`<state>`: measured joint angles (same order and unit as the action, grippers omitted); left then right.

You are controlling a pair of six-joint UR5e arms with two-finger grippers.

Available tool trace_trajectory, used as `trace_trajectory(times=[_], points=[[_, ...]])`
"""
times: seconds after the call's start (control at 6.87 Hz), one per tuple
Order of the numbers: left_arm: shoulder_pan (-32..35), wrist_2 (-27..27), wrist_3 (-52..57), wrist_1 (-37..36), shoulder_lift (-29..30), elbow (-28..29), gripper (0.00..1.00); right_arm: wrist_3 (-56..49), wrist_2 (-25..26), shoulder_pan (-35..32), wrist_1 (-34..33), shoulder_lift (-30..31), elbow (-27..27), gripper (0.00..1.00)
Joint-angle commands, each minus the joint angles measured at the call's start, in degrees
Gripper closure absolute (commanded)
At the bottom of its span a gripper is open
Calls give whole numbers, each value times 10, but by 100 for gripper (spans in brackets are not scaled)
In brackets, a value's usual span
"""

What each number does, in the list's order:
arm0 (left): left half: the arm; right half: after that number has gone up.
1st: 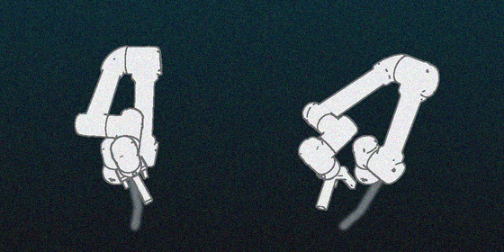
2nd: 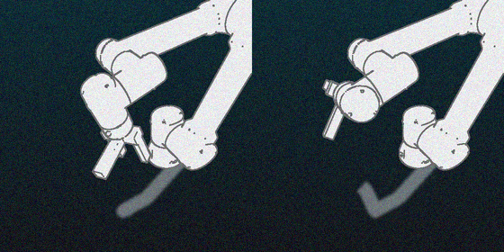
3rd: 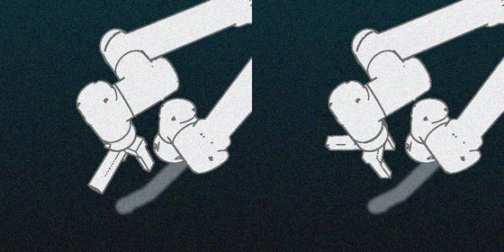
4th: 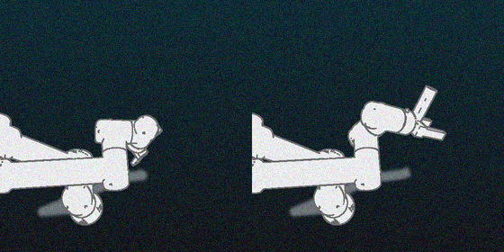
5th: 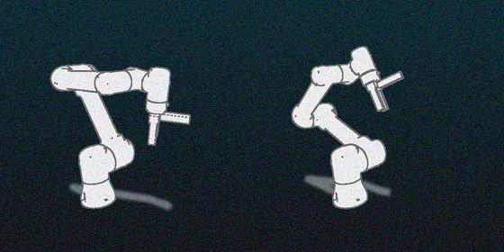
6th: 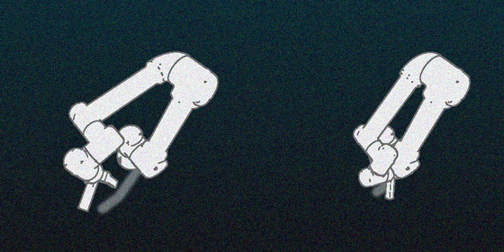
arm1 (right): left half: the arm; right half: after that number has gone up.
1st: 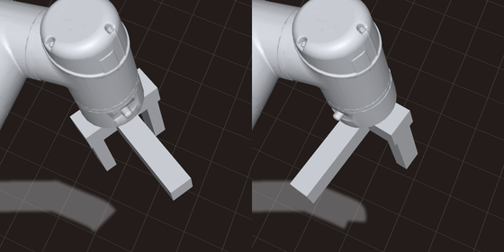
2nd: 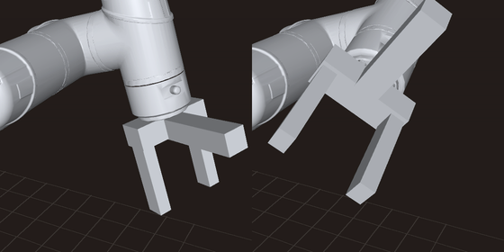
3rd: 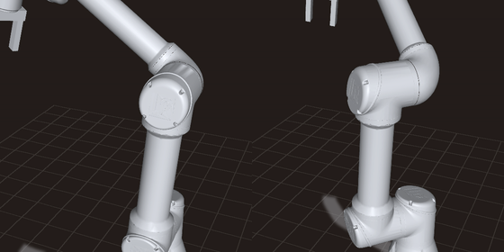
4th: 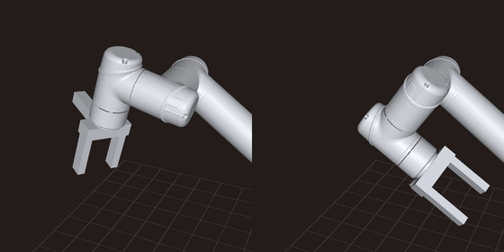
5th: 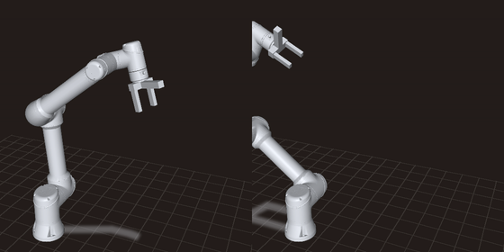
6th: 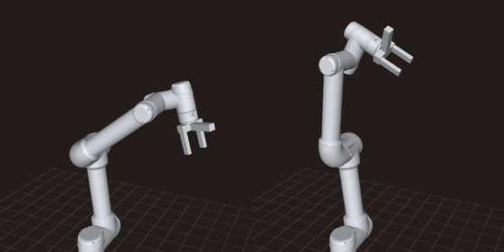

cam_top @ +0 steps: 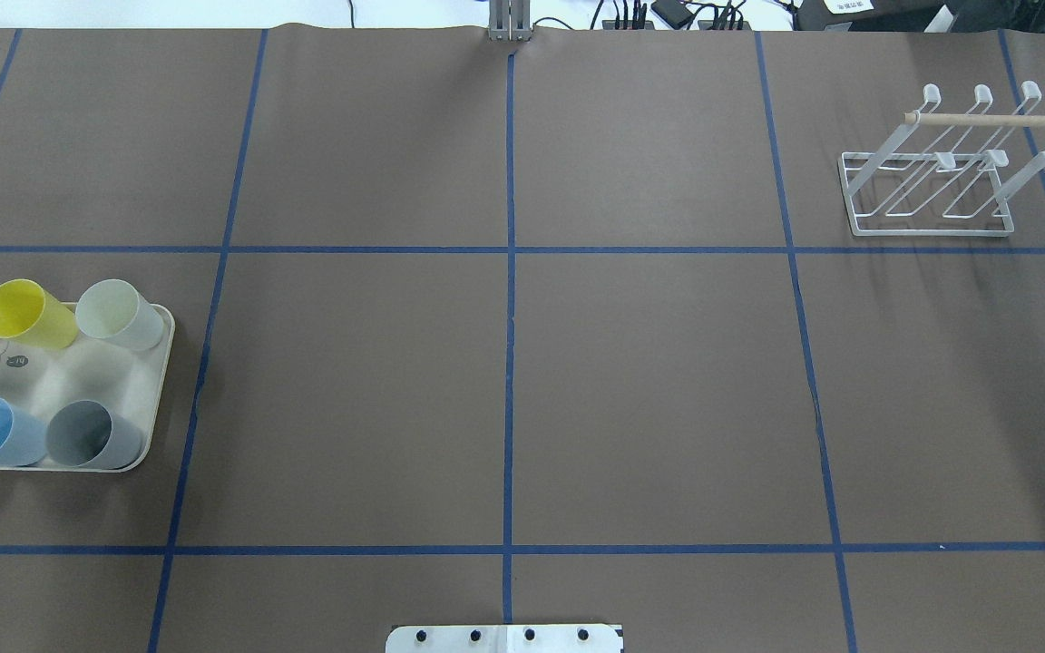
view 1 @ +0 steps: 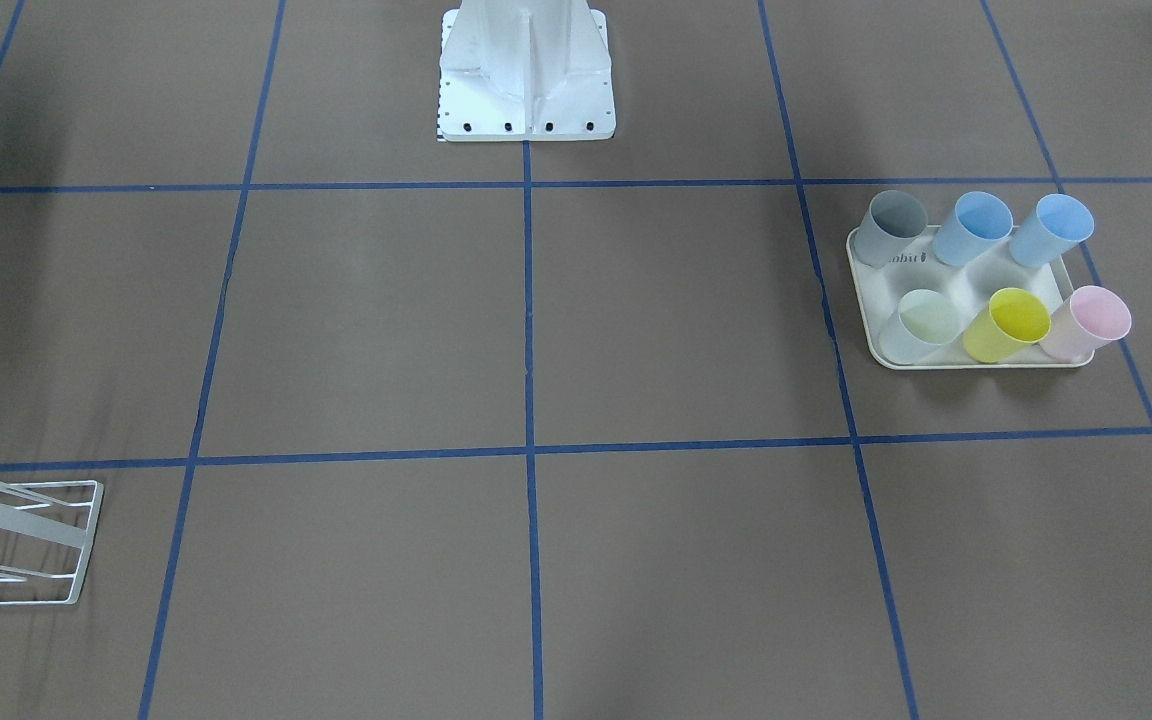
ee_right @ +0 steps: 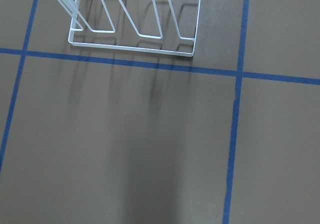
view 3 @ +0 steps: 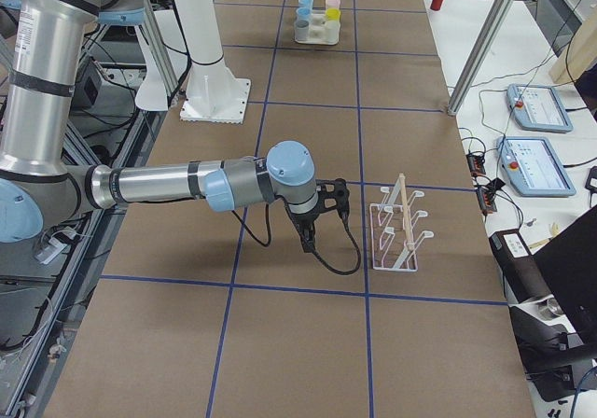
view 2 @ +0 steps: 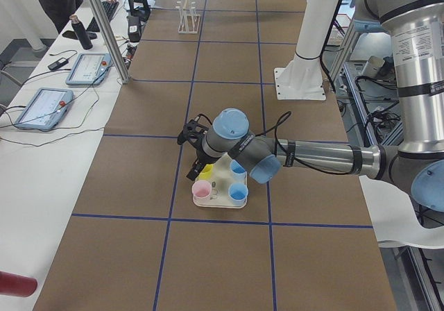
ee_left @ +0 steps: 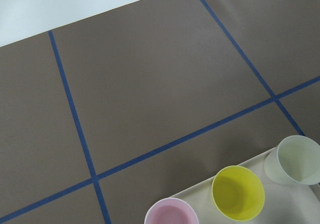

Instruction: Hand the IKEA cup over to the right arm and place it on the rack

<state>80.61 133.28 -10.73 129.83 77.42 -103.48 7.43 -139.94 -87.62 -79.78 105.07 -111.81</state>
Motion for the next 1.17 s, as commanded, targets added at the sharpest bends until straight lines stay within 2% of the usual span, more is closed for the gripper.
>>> trace_trajectory(times=[0.0, 0.15, 0.44, 1.02], points=[[-36, -14, -3, 19, 19, 79, 2, 35, -11, 0, 23, -2, 2, 0], [-37, -11, -9, 15, 29, 96, 8, 55, -10, 0, 25, -2, 1, 0], [-38, -14, -10, 16, 62, 141, 9, 56, -5, 1, 56, -2, 3, 0], [-40, -13, -29, 16, 65, 148, 9, 56, -2, 0, 58, 0, 3, 0]])
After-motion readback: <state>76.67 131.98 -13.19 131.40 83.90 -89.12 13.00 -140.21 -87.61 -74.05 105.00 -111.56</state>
